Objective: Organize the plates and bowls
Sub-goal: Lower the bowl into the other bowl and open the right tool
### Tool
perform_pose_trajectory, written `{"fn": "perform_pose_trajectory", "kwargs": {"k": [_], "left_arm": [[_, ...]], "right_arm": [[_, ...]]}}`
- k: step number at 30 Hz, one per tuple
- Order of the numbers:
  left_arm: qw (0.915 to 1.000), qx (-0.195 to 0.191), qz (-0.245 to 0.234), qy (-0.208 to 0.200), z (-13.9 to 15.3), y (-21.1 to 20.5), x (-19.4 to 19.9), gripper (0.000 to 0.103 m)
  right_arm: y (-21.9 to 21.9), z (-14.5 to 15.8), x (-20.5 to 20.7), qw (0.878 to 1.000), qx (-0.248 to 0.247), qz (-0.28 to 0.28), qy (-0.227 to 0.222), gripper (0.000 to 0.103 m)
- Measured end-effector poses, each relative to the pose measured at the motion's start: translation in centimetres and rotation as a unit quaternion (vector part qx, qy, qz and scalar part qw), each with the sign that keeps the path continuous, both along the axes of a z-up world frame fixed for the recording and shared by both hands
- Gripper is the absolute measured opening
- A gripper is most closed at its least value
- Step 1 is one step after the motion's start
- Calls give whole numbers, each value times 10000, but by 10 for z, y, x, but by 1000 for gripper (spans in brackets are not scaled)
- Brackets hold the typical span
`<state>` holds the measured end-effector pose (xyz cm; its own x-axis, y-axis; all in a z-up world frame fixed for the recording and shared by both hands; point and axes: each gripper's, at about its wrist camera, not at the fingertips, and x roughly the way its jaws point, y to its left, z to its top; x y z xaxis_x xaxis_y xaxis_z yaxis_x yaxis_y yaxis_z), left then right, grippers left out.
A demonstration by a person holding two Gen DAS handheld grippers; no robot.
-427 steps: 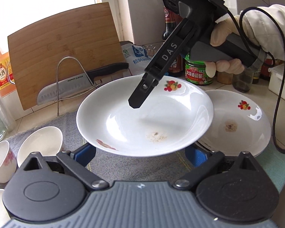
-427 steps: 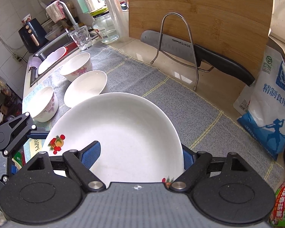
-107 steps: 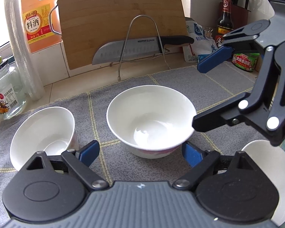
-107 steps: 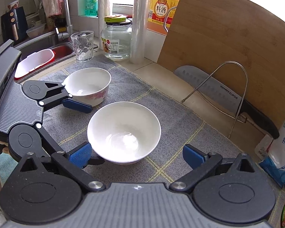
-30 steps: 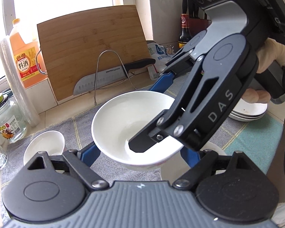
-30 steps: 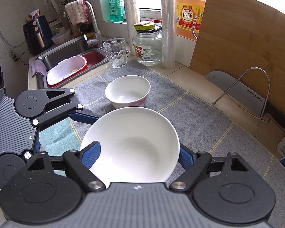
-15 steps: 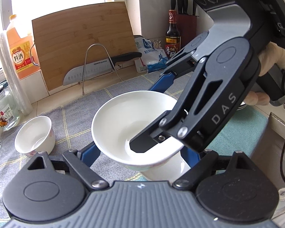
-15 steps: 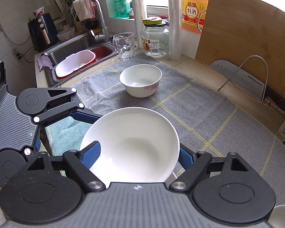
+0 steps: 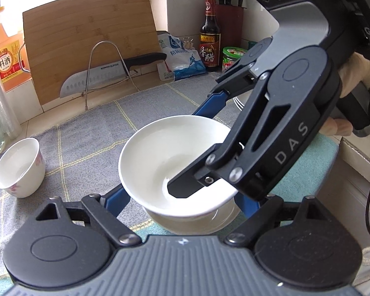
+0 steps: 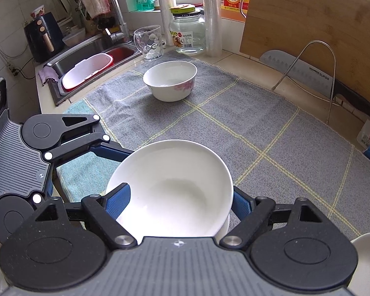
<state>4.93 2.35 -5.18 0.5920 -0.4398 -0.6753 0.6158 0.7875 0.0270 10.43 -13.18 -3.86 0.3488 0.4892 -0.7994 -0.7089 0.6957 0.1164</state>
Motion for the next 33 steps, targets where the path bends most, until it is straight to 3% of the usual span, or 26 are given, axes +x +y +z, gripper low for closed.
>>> {"fn": "perform_pose_trajectory", "kwargs": {"k": [26,33], "left_arm": [[9997,107,-110,178,-6,-6,2,92],[9996,187,-124,141,-5,-4,-2,94]], "right_arm": [[-5,-19,-3,9999,5,-99,34,90],[-8,-19,-8,9998,100,-162,-44,103]]}}
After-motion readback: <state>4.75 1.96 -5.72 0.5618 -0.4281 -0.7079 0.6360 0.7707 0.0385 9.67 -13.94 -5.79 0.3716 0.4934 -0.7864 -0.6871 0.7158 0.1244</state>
